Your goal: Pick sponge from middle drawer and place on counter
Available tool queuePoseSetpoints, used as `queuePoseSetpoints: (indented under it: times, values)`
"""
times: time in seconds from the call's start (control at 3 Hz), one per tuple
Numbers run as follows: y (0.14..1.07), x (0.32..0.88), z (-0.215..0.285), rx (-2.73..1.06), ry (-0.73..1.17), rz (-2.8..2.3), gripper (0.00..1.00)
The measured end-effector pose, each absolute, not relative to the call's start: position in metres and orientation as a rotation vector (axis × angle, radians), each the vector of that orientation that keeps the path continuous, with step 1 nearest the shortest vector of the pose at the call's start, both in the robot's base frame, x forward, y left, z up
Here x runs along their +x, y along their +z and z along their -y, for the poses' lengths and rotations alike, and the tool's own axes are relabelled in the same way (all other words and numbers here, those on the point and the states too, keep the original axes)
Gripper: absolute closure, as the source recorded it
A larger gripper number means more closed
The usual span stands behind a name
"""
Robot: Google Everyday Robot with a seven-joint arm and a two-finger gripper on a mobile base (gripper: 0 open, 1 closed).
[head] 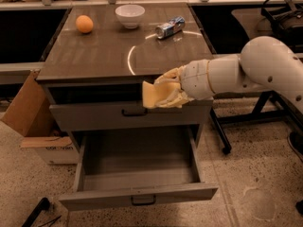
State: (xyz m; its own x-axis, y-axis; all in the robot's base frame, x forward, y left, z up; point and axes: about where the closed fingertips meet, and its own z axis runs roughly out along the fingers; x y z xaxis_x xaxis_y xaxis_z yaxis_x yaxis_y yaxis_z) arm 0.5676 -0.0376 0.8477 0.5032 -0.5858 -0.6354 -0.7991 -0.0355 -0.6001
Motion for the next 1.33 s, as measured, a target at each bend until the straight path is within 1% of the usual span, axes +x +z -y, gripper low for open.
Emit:
queuePoseSetpoints:
  times: [0.33,0.67,1.0,1.33]
  values:
    - [0.849,0.569,0.037,-1.721,0.262,-1.178,1.0]
    - [0.865,0.594,0.032,-1.679,0.277,-1.162,1.0]
    - [0.899,0.653,0.029,-1.608,0.272,-1.202,1.0]
    - [0.922,0.686,0.025,-1.557,0.26,-1.221,1.0]
